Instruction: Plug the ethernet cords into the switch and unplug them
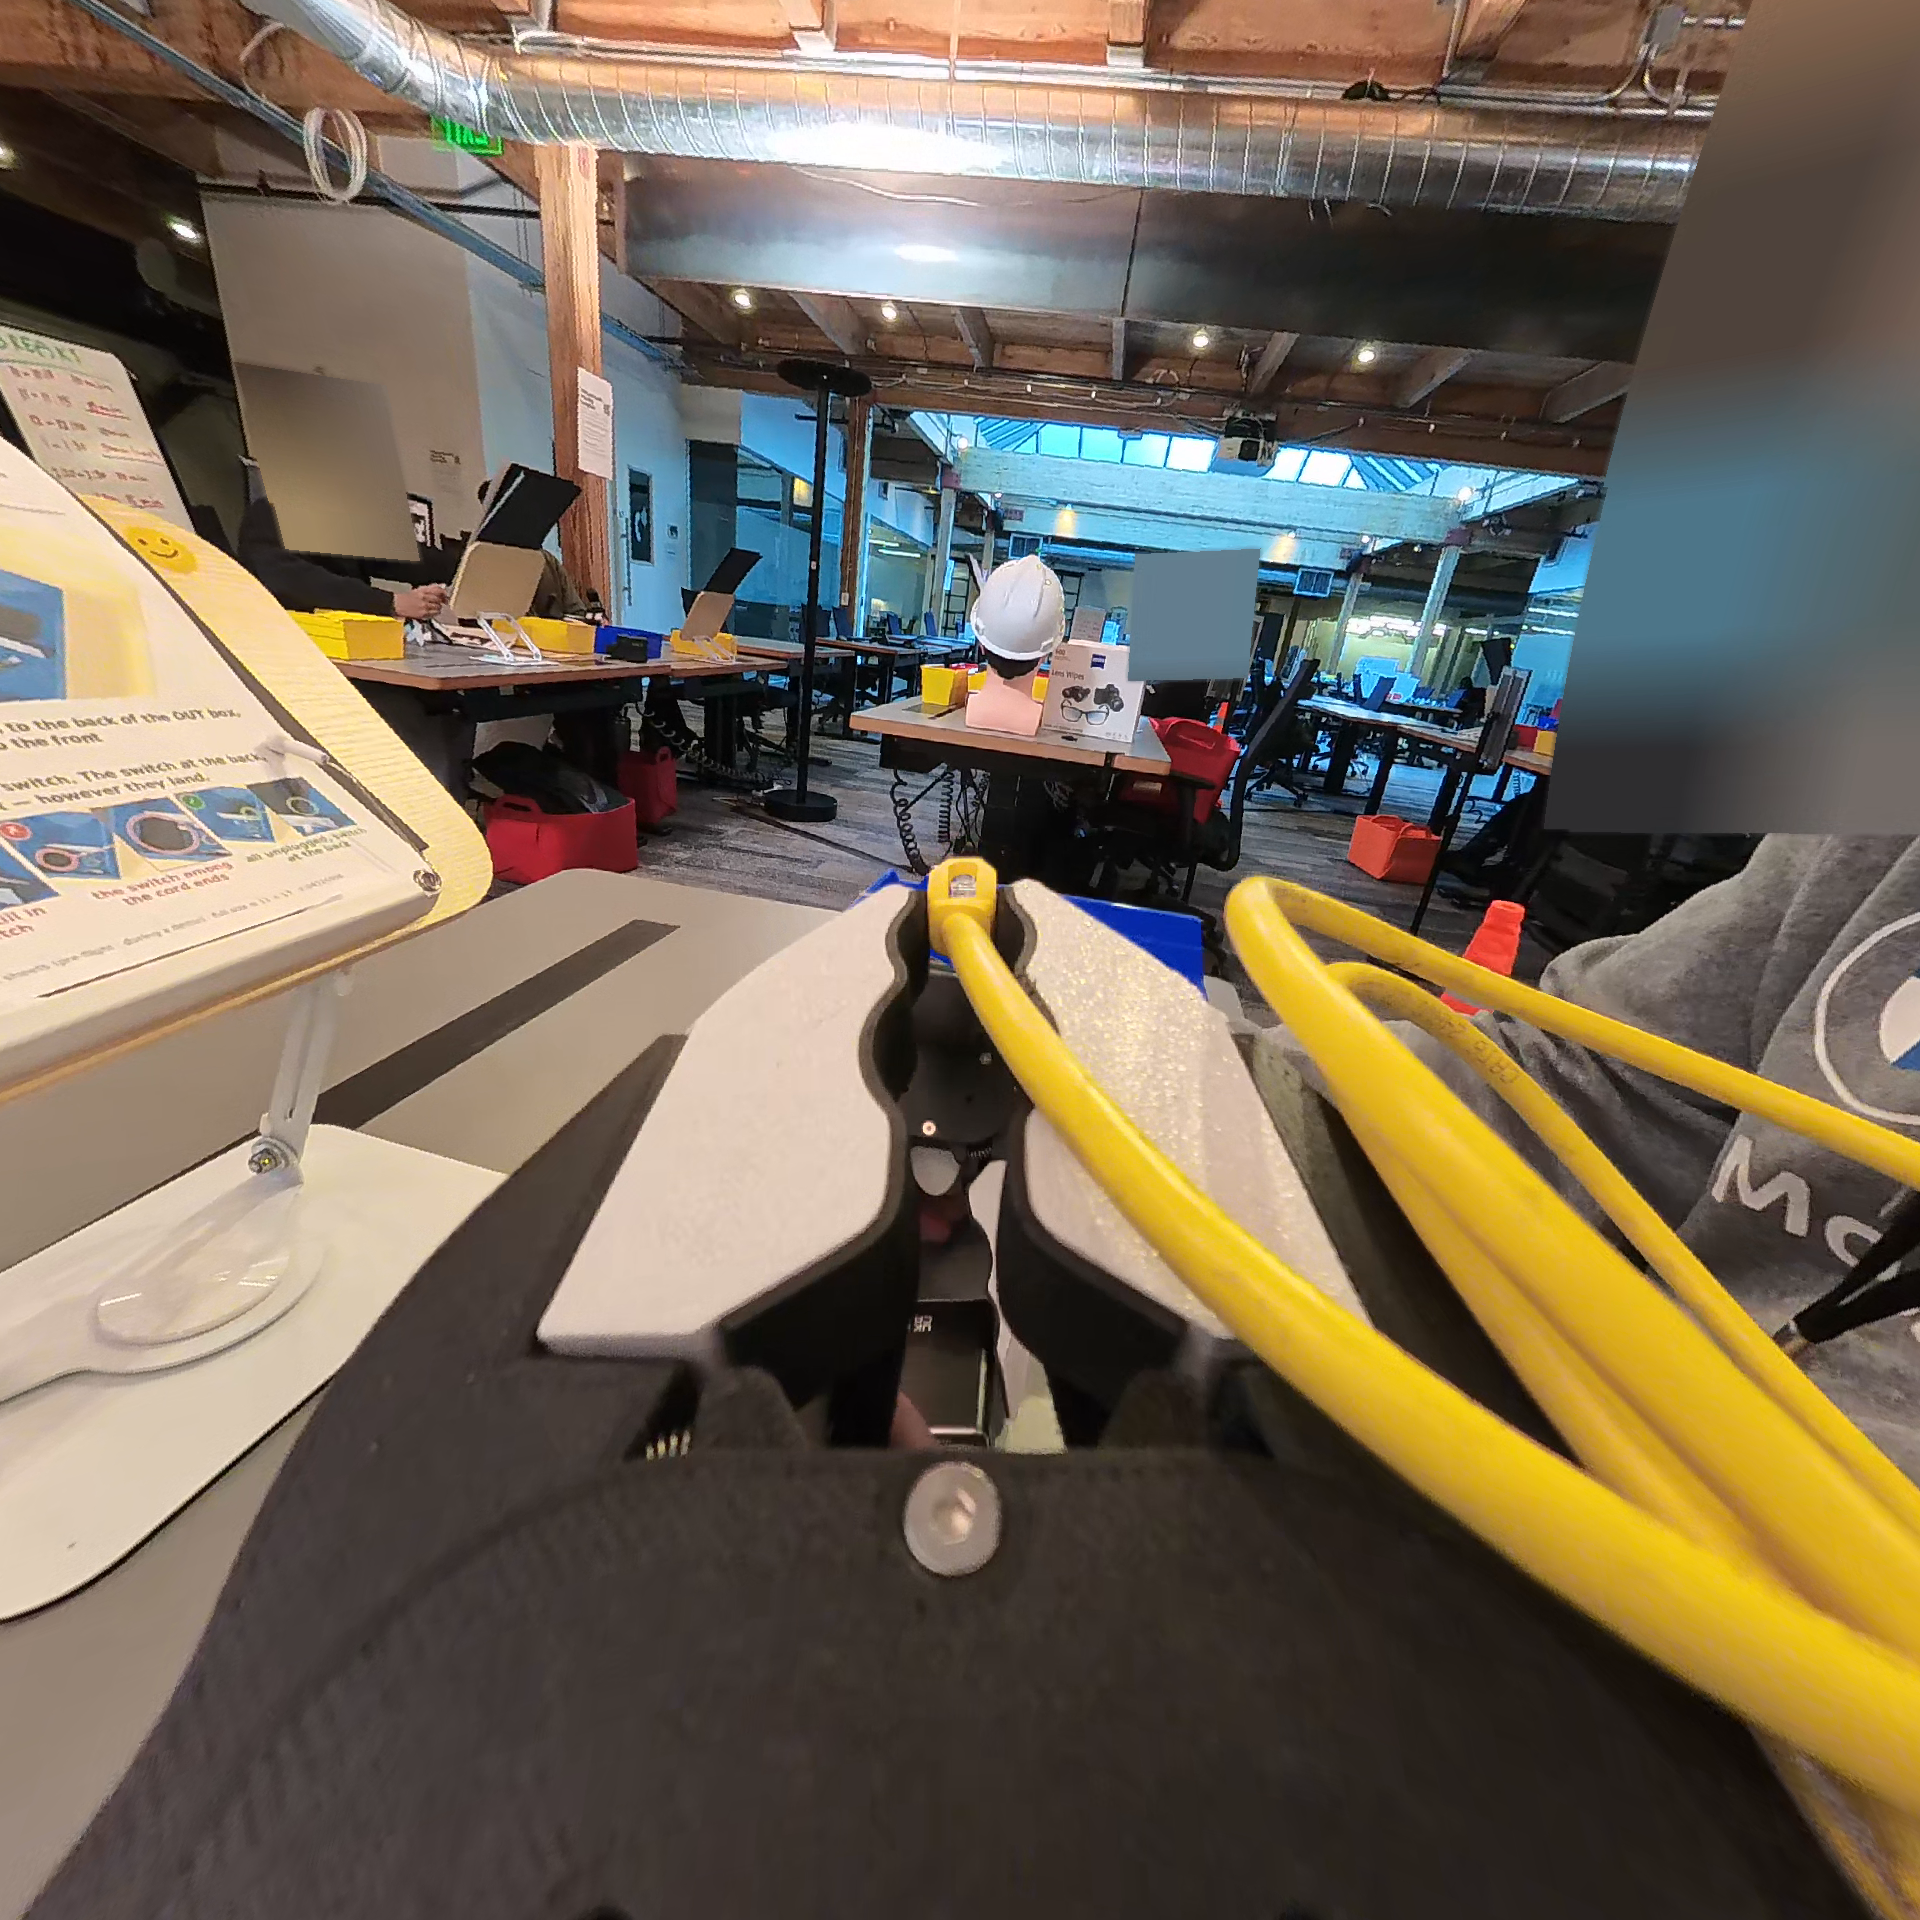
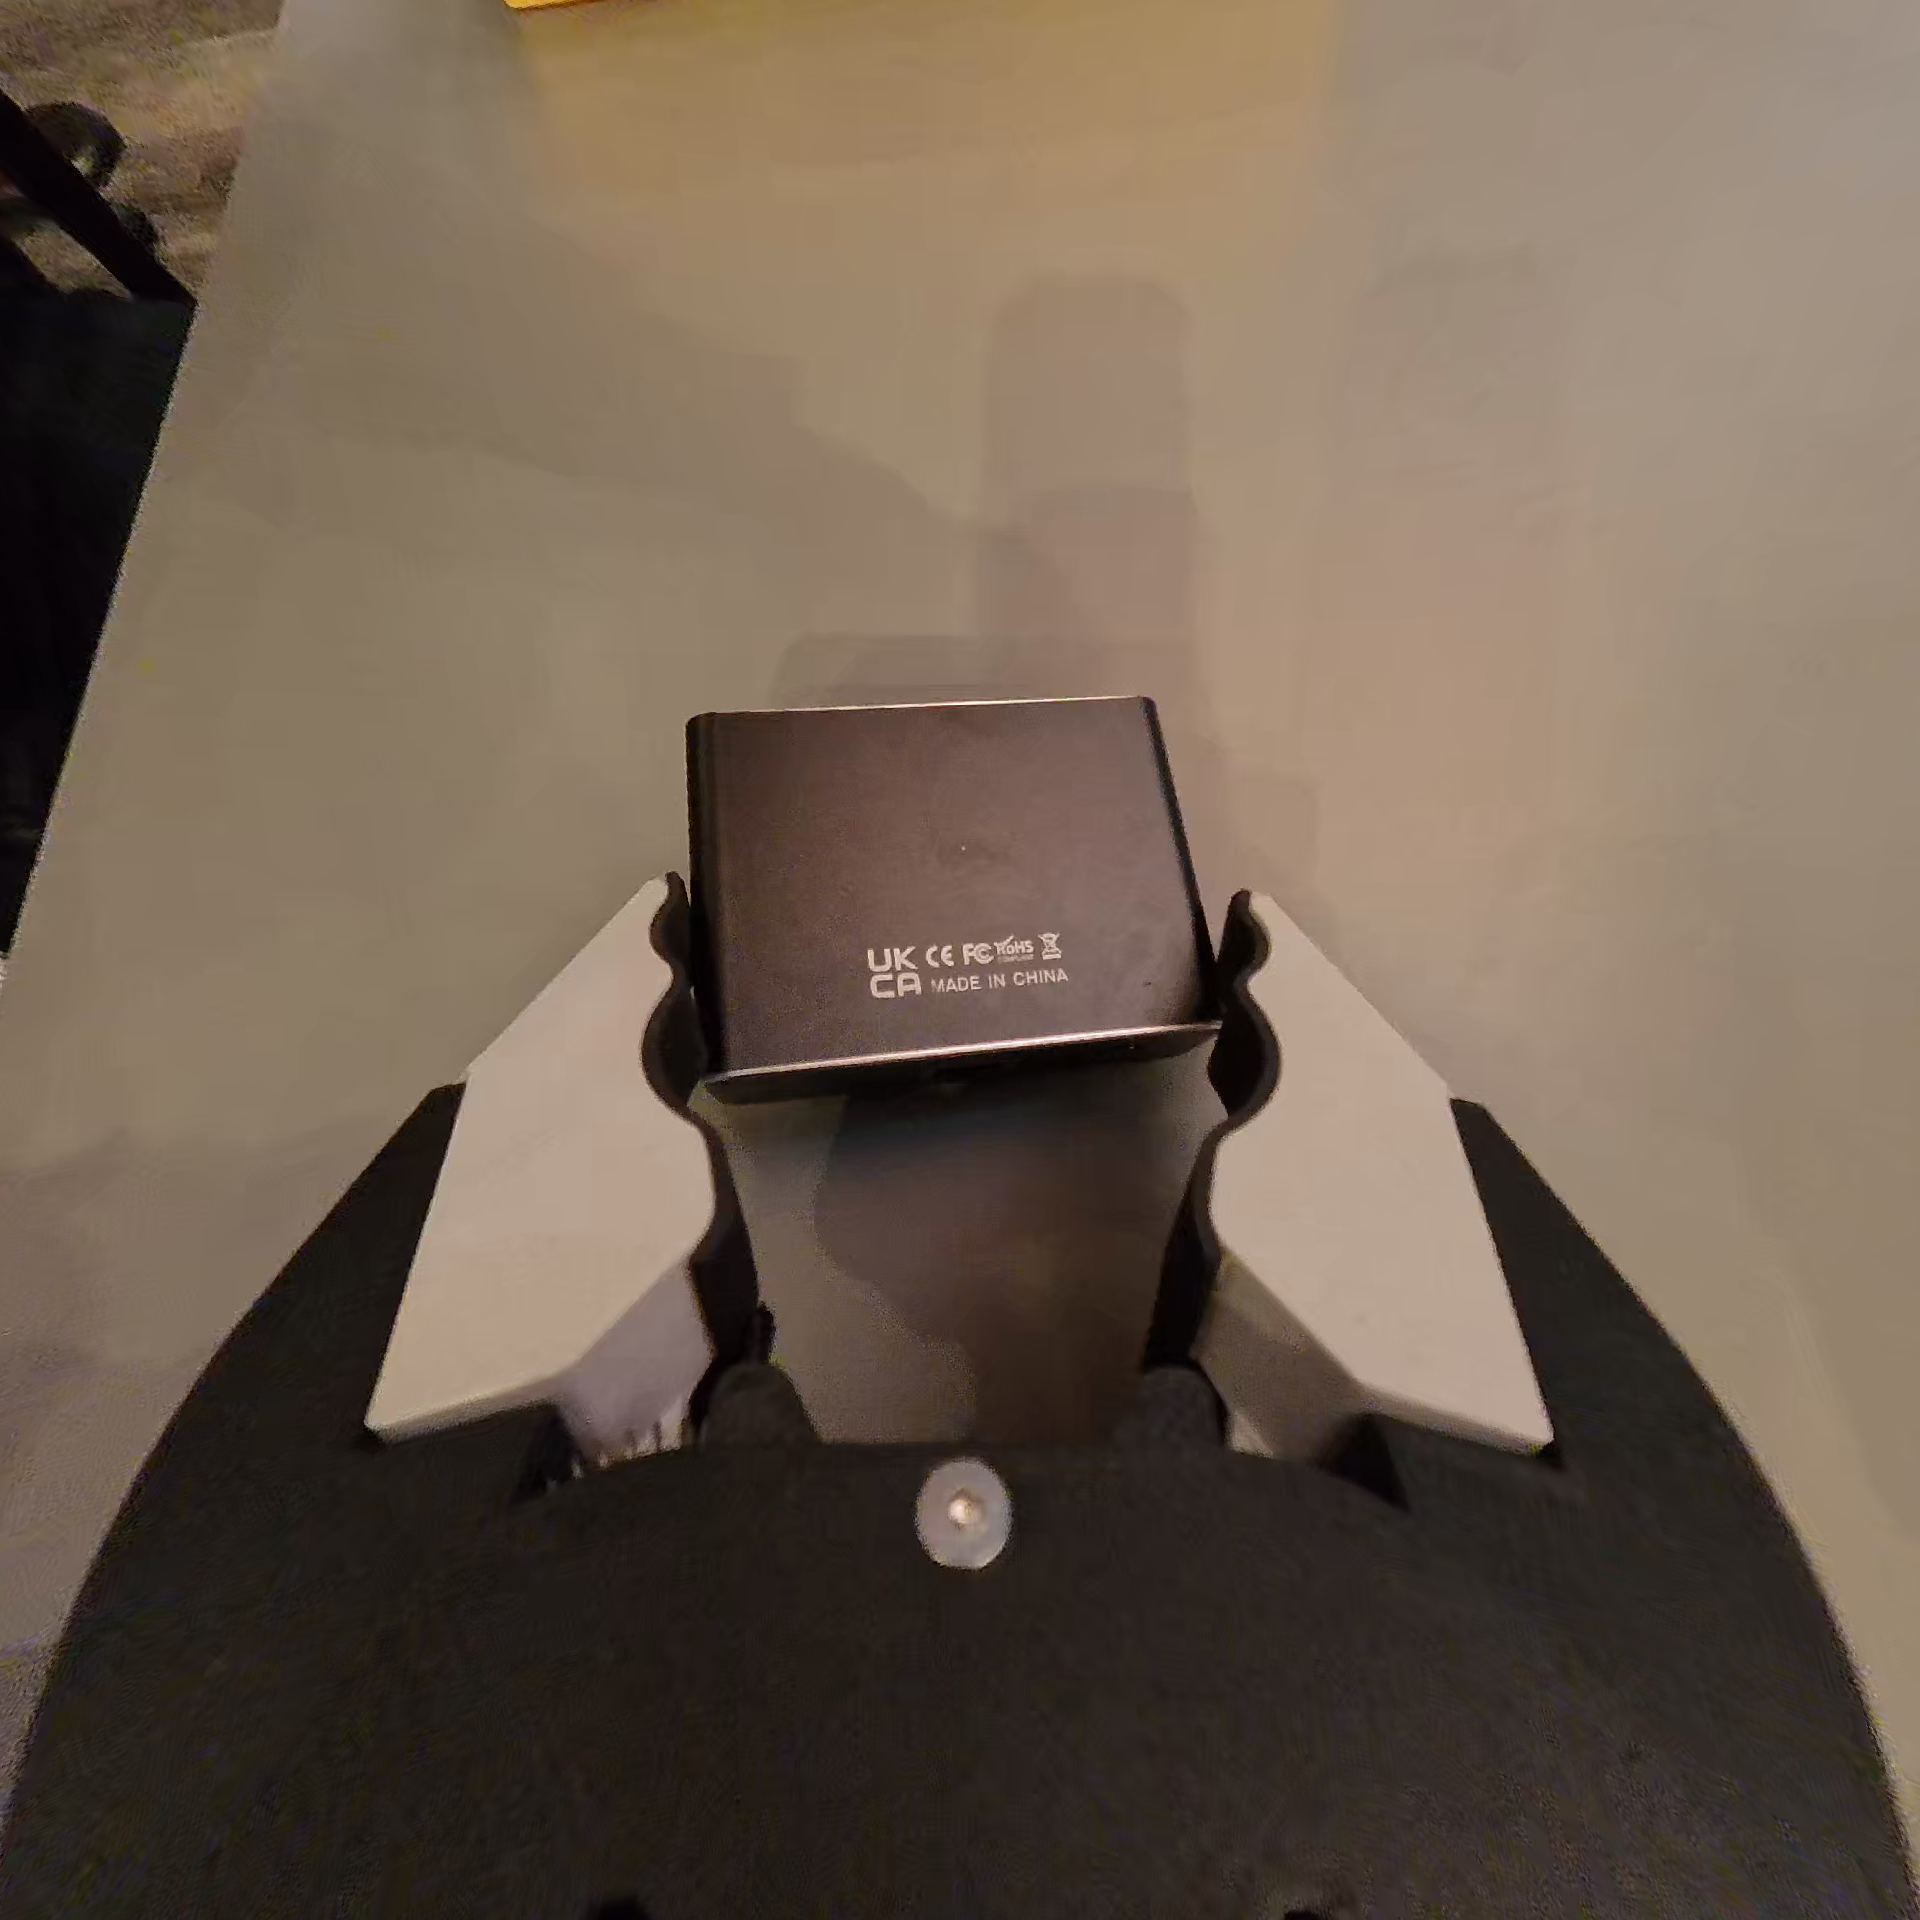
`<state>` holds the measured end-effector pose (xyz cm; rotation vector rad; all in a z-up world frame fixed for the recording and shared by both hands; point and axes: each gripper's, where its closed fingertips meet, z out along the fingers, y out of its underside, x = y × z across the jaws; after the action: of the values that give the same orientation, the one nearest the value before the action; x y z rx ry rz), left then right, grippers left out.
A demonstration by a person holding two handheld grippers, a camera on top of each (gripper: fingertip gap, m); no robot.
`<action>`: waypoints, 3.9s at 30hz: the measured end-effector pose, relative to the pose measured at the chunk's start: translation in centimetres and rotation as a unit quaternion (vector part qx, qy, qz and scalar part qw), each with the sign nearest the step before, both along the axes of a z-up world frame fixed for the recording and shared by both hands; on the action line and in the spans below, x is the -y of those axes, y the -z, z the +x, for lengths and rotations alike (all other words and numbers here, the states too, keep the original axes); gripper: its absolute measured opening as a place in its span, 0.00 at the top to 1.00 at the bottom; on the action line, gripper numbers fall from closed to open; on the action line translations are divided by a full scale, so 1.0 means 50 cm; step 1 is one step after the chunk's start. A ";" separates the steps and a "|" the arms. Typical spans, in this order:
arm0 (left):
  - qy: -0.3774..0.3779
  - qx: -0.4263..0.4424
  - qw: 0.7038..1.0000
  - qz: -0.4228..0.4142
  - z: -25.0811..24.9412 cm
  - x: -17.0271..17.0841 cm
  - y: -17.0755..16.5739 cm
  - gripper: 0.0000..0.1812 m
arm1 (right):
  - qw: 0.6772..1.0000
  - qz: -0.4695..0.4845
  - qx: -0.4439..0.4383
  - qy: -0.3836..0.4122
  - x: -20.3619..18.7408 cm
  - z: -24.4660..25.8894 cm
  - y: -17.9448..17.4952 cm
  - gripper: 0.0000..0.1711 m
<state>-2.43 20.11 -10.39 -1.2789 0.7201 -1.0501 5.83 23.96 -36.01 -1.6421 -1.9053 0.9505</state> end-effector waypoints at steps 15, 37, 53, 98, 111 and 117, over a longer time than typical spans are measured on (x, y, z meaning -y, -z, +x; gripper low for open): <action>0.008 -0.037 0.999 -0.014 0.043 0.000 0.047 0.93 | 0.996 0.075 0.049 -0.011 0.000 0.007 0.019 0.42; 0.010 -0.045 0.999 0.006 0.044 0.012 0.028 0.93 | 0.937 0.349 0.027 0.010 0.005 -0.022 -0.002 0.75; 0.008 -0.048 0.999 0.005 0.044 0.009 0.032 0.94 | 0.954 0.296 0.034 0.016 -0.005 -0.005 -0.025 1.00; 0.013 -0.053 0.999 -0.004 0.048 0.005 0.047 0.94 | 0.961 -0.254 0.059 0.092 -0.067 -0.011 -0.053 0.51; 0.016 -0.055 0.998 -0.006 0.053 0.005 0.051 0.94 | 0.939 -0.323 0.018 0.115 -0.112 -0.016 -0.094 0.69; 0.015 -0.053 0.998 -0.006 0.050 0.005 0.049 0.94 | 0.925 -0.349 -0.021 0.146 -0.146 -0.017 -0.110 0.78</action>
<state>0.05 19.86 -12.82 -1.3456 0.8160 -1.0177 4.95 31.25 -30.49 -2.1811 -1.2890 1.6285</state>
